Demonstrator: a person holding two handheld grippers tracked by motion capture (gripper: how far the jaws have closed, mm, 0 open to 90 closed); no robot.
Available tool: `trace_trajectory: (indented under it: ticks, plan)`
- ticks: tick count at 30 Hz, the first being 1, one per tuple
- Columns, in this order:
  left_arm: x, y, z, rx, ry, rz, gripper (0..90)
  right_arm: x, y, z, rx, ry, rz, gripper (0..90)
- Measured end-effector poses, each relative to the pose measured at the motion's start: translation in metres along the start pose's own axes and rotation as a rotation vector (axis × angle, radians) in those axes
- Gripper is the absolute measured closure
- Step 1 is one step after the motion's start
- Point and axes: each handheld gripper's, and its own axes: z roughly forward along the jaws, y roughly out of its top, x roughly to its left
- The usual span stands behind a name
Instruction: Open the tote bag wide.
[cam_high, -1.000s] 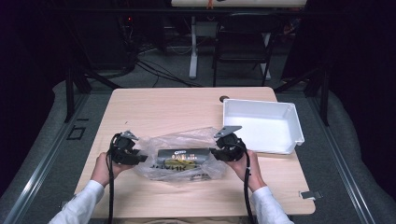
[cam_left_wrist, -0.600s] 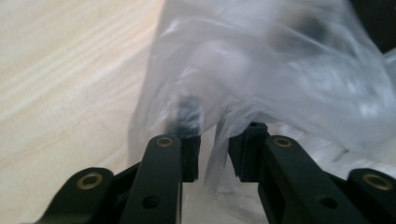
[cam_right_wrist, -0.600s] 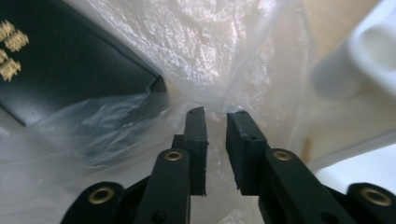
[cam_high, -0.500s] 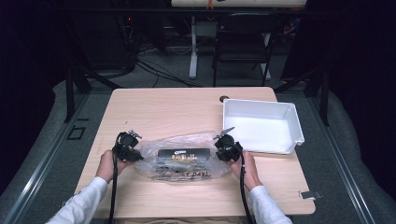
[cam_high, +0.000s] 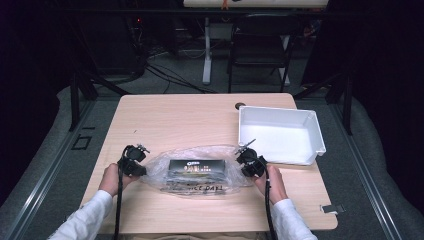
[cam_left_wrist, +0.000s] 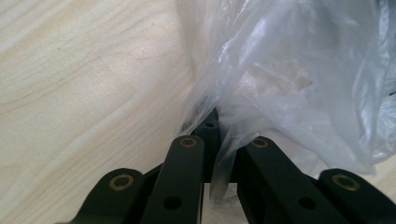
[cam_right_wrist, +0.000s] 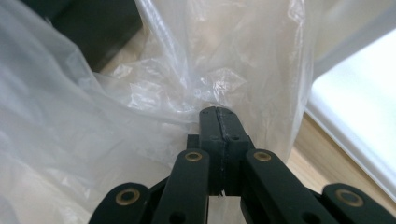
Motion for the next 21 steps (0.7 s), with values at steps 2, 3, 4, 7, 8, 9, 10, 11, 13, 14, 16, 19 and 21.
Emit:
trace_trajectory:
  ticks: [2,3,4,7,8,9,10,11,13,14,16,19,21]
  plan:
    - [0.0,0.0,-0.003,-0.015,-0.014,-0.003,87.8,0.001,-0.001,-0.003,-0.033,0.02,0.012,79.7]
    - [-0.001,-0.001,-0.005,-0.027,-0.018,-0.007,85.9,0.001,-0.001,-0.008,-0.052,0.039,0.004,77.4]
    - [-0.002,-0.001,-0.008,-0.028,-0.022,-0.003,85.0,-0.001,-0.001,-0.016,-0.06,0.049,-0.008,72.7]
    - [-0.003,-0.002,-0.012,-0.05,-0.03,0.004,84.4,-0.003,-0.002,-0.038,-0.154,0.101,0.028,69.2]
    - [-0.004,-0.002,-0.013,-0.059,-0.032,-0.001,84.0,-0.004,-0.003,-0.044,-0.185,0.114,0.041,66.2]
    - [-0.004,-0.002,-0.013,-0.061,-0.033,-0.002,83.8,-0.005,-0.003,-0.051,-0.203,0.133,0.043,66.0]
    - [-0.004,-0.001,-0.014,-0.059,-0.036,0.004,83.7,-0.006,-0.004,-0.055,-0.222,0.153,0.045,64.1]
    - [-0.004,-0.001,-0.014,-0.061,-0.036,0.003,83.7,-0.006,-0.005,-0.061,-0.244,0.156,0.05,60.5]
    - [-0.005,0.0,-0.015,-0.073,-0.038,0.003,83.5,-0.007,-0.007,-0.07,-0.284,0.189,0.046,54.3]
    - [-0.006,0.0,-0.015,-0.077,-0.04,0.004,83.4,-0.007,-0.008,-0.074,-0.299,0.217,0.042,50.8]
    - [-0.006,0.001,-0.015,-0.076,-0.045,0.008,83.6,-0.002,-0.008,-0.077,-0.324,0.301,0.017,40.7]
    - [-0.007,0.002,-0.014,-0.073,-0.043,0.012,84.4,0.017,-0.003,-0.069,-0.27,0.35,-0.073,42.7]
    - [-0.007,0.001,-0.013,-0.07,-0.038,0.015,86.4,0.024,-0.002,-0.056,-0.213,0.317,-0.104,59.2]
